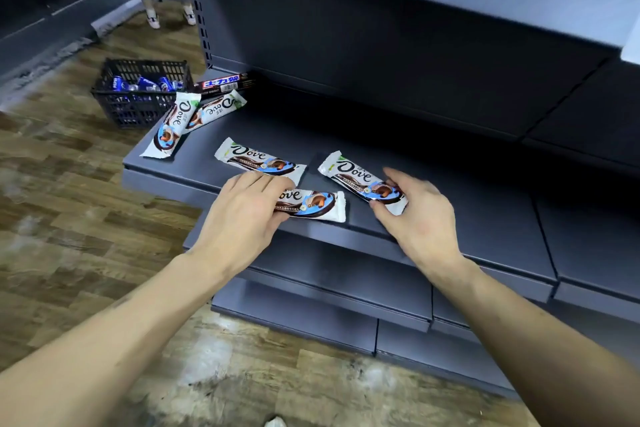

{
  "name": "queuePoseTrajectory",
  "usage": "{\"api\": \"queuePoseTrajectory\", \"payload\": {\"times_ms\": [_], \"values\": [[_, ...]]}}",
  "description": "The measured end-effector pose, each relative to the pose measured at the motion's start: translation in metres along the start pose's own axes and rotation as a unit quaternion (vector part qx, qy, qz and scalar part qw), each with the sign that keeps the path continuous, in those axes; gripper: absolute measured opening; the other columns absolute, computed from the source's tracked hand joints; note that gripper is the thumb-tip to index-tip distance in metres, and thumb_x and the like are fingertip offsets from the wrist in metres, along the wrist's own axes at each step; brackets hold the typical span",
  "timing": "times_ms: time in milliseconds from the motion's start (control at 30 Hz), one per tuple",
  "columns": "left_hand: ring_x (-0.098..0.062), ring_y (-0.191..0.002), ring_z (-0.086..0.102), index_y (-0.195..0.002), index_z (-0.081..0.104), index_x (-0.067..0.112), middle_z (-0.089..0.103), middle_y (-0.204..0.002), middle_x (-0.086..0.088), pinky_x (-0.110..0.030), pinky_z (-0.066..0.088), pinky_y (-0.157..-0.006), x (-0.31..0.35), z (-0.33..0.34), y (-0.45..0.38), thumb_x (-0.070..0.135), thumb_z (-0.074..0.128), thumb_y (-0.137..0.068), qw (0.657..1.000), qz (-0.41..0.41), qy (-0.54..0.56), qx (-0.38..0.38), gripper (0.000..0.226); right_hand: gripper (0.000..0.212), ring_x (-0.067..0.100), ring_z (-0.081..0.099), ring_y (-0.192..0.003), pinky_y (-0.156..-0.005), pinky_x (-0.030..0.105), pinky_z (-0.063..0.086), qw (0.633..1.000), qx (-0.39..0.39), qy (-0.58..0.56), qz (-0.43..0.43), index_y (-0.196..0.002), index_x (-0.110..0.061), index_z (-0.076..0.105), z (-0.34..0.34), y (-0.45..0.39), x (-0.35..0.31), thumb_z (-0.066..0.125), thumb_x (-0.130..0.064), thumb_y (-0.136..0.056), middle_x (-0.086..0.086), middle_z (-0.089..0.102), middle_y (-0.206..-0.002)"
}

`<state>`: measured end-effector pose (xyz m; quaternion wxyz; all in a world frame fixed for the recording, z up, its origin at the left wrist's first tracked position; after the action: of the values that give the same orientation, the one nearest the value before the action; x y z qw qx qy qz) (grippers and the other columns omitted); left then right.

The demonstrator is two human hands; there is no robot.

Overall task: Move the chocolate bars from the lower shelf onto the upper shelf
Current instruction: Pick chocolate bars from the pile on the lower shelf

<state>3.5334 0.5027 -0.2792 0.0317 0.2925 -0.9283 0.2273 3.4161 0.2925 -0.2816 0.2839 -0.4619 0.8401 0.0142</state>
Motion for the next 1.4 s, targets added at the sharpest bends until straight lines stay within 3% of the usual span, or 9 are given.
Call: {"api": "queuePoseTrajectory", "payload": {"times_ms": [333,467,900,1400], "values": [[-0.018,-0.097,0.052,-0.1,0.056,0.023,0.059,-0.097,0.01,-0.028,0.039,-0.084,0.094,-0.028,0.027,0.026,0.075,-0.079,0.997,0.073,0.019,-0.026,0.029,0.052,0.002,0.045,-0.121,-0.097,0.011,0.03,0.998,0.011,0.021,-0.061,-0.138,-0.026,0.052,-0.08,0.053,0.031,0.068,-0.03,-0.089,-0.014,0.059,-0.128],[-0.017,-0.096,0.053,-0.099,0.055,0.023,0.06,-0.098,0.012,-0.027,0.038,-0.082,0.141,-0.051,0.045,0.025,0.075,-0.078,0.995,0.091,0.037,-0.023,0.029,0.055,0.005,0.045,-0.125,-0.103,0.017,0.036,0.995,0.014,0.042,-0.094,-0.14,-0.022,0.051,-0.121,0.089,0.044,0.07,-0.027,-0.089,-0.011,0.058,-0.131],[-0.009,-0.095,0.048,-0.105,0.058,0.025,0.059,-0.097,0.014,-0.021,0.035,-0.08,0.3,-0.124,0.095,0.028,0.078,-0.077,0.982,0.17,0.087,0.009,0.035,0.056,0.01,0.049,-0.124,-0.104,0.029,0.044,0.986,0.095,0.056,-0.128,-0.139,-0.019,0.051,-0.256,0.206,0.077,0.072,-0.022,-0.088,-0.008,0.06,-0.129],[-0.008,-0.097,0.05,-0.108,0.057,0.027,0.057,-0.103,0.019,-0.028,0.04,-0.085,0.455,-0.175,0.098,0.03,0.079,-0.074,0.954,0.264,0.125,0.065,0.041,0.056,0.016,0.054,-0.119,-0.103,0.025,0.041,0.962,0.21,0.078,-0.155,-0.138,-0.011,0.053,-0.414,0.275,0.112,0.074,-0.018,-0.086,-0.001,0.062,-0.126]]}}
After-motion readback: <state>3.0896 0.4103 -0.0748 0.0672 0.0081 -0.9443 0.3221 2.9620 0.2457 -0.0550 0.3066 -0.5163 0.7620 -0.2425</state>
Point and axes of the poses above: each hand's wrist, its own y-axis away from the middle knuckle, its own z-axis out of the palm, x = y × z, the point moved 8 cm from there along -y, towards the middle knuckle
